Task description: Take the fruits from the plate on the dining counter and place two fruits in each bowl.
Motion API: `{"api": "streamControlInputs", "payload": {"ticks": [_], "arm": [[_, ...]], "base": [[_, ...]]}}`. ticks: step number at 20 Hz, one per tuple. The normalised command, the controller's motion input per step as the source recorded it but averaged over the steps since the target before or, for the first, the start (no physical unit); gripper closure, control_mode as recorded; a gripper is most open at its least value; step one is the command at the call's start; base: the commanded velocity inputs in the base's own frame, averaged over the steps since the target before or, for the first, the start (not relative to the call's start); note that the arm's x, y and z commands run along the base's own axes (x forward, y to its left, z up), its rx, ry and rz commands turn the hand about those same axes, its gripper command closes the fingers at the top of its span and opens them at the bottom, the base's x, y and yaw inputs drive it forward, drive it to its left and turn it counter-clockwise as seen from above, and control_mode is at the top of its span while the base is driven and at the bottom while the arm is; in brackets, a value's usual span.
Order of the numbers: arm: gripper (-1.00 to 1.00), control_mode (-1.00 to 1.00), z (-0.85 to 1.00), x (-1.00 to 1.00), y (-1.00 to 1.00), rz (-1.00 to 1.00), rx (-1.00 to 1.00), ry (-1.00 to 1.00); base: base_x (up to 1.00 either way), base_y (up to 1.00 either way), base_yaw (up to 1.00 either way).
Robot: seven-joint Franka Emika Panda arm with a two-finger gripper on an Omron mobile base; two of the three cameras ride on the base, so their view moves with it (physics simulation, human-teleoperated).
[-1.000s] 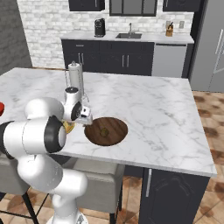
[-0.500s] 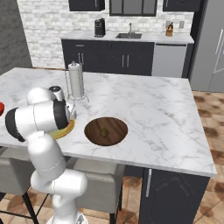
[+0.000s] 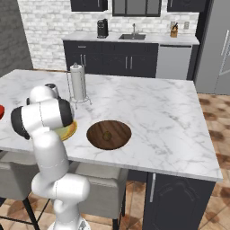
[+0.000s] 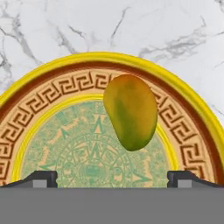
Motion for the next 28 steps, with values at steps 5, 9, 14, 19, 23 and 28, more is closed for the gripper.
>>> {"api": "streamControlInputs", "payload": {"ticks": [5, 9, 14, 19, 23, 28], "arm": [[-1.0, -1.0, -0.01, 0.42, 0.0, 0.15, 0.0, 0.1], [-1.0, -1.0, -0.13, 0.2, 0.0, 0.08, 0.0, 0.18], [-1.0, -1.0, -0.29, 0.0, 0.0, 0.0, 0.0, 0.07], [-1.0, -1.0, -0.16, 0.26, 0.08, 0.0, -0.01, 0.01], [-1.0, -1.0, -0.01, 0.09, 0.0, 0.0, 0.0, 0.0], [-1.0, -1.0, 0.0, 0.0, 0.0, 0.0, 0.0, 0.0]], "base": [[0.0, 0.0, 0.0], [0.0, 0.0, 0.0], [0.0, 0.0, 0.0], [0.0, 0.0, 0.0], [0.0, 0.0, 0.0], [0.0, 0.0, 0.0]]}}
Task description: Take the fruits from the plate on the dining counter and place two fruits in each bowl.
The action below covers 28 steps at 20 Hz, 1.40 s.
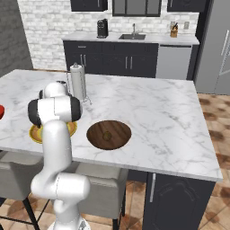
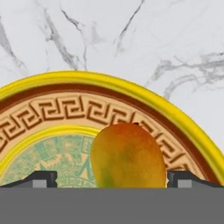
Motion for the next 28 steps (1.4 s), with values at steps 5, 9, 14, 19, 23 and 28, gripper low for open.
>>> {"api": "streamControlInputs", "payload": {"ticks": [5, 9, 14, 19, 23, 28], "arm": [[-1.0, -1.0, -0.03, -0.15, -0.1, 0.0, 0.0, 0.0], [-1.0, -1.0, 0.0, -0.16, -0.13, 0.0, 0.0, 0.0], [-1.0, -1.0, 0.0, 0.0, -0.06, 0.0, 0.0, 0.0], [-1.0, -1.0, -0.17, 0.07, 0.06, 0.0, 0.0, 0.0], [-1.0, -1.0, -0.36, 0.14, 0.03, 0.0, 0.0, 0.0], [1.0, -1.0, -0.1, 0.02, 0.0, 0.0, 0.0, 0.0]], "base": [[0.0, 0.0, 0.0], [0.0, 0.0, 0.0], [0.0, 0.0, 0.0], [0.0, 0.0, 0.0], [0.0, 0.0, 0.0], [0.0, 0.0, 0.0]]}}
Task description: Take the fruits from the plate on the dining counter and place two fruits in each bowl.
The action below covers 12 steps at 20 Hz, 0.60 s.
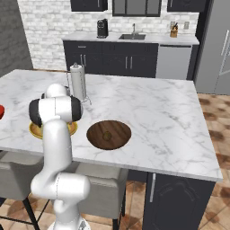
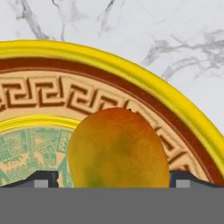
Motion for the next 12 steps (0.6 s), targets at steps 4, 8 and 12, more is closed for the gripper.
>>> {"api": "streamControlInputs", "payload": {"ticks": [4, 8, 12], "arm": [[1.0, -1.0, 0.0, 0.0, 0.0, 0.0, 0.0, 0.0], [1.0, -1.0, 0.09, -0.03, 0.0, 0.0, 0.0, 0.0], [1.0, -1.0, 0.46, -0.3, -0.01, 0.0, 0.0, -0.05]], "base": [[0.0, 0.0, 0.0], [0.0, 0.0, 0.0], [0.0, 0.0, 0.0]]}}
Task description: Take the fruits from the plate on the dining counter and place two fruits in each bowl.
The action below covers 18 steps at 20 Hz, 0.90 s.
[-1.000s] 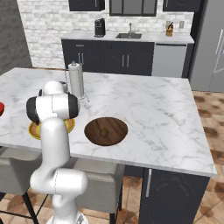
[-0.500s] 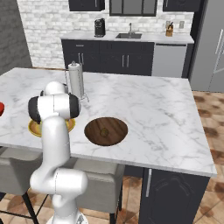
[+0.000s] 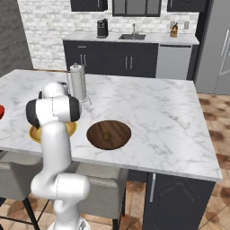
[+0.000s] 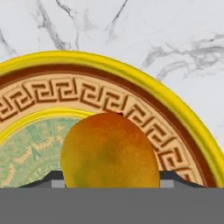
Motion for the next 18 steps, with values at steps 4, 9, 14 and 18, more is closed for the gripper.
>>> {"api": "streamControlInputs", "payload": {"ticks": [4, 9, 14, 18], "arm": [[1.0, -1.0, 0.72, -0.62, -0.31, -0.04, 0.02, -0.1], [1.0, -1.0, 0.69, -0.41, -0.49, -0.1, 0.01, -0.04], [1.0, -1.0, 0.48, 0.0, -0.89, -0.17, 0.0, 0.01], [1.0, -1.0, 0.27, 0.0, -1.0, -0.17, 0.0, 0.04]], "base": [[0.0, 0.0, 0.0], [0.0, 0.0, 0.0], [0.0, 0.0, 0.0], [0.0, 0.0, 0.0]]}}
